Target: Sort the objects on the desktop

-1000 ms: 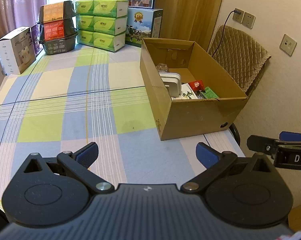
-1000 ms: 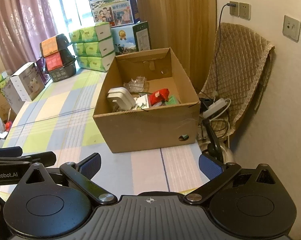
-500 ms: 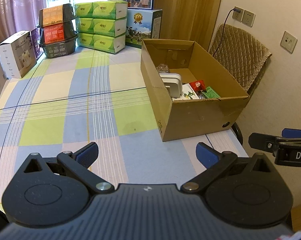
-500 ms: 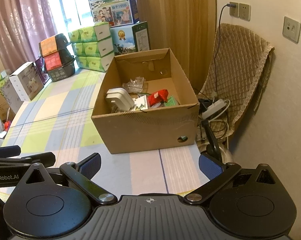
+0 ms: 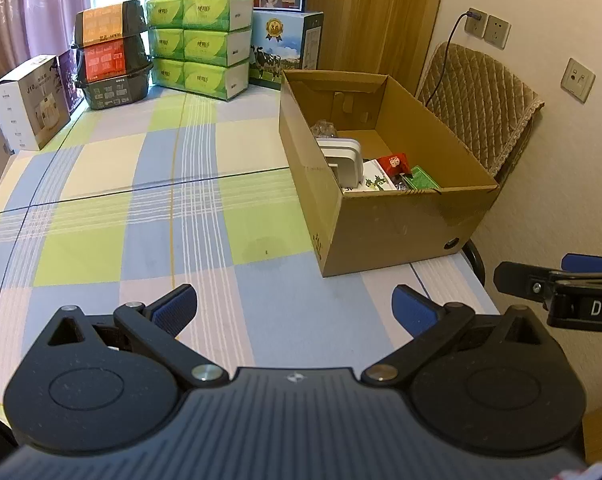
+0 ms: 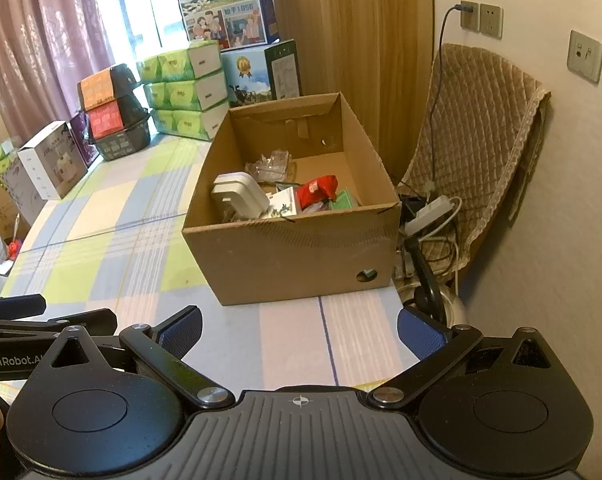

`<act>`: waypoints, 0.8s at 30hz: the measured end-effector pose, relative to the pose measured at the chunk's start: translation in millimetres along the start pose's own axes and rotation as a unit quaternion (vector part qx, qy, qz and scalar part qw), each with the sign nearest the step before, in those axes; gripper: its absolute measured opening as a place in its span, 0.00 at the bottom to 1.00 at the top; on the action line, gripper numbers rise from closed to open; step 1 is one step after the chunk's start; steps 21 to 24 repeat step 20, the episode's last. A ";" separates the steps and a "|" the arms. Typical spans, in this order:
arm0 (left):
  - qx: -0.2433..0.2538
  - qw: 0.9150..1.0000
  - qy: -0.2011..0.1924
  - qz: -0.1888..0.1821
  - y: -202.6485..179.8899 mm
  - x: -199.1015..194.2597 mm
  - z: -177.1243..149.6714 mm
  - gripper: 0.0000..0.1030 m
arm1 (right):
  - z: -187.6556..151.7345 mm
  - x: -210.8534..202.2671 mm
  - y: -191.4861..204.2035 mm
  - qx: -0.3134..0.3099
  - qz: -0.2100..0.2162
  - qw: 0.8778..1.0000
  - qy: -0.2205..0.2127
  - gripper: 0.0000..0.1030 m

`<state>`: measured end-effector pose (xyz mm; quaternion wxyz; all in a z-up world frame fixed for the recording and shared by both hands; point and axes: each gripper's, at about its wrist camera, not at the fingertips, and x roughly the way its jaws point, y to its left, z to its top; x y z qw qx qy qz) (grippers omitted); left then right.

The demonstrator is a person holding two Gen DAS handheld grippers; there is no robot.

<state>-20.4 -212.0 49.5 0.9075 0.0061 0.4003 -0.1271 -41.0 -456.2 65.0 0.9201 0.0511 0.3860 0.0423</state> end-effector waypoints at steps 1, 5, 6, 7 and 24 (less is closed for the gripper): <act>0.000 1.000 0.000 0.000 -0.1 0.3 -0.1 0.99 | -0.2 0.7 0.0 0.000 0.000 1.000 0.001 0.98; -0.001 1.000 0.002 -0.001 -0.2 2.1 -1.9 0.99 | -1.7 2.1 0.2 0.000 -0.001 1.000 0.003 0.98; -0.001 1.000 0.003 -0.001 -0.1 2.7 -2.3 0.99 | -1.9 2.4 0.1 0.000 -0.001 1.000 0.004 0.98; -0.001 1.000 0.004 -0.001 0.3 3.2 -2.5 0.99 | -2.4 2.8 0.0 0.000 -0.001 1.000 0.005 0.98; -0.006 1.000 0.001 -0.009 2.2 4.9 -4.6 0.99 | -5.3 6.6 1.2 -0.001 -0.003 1.000 0.012 0.98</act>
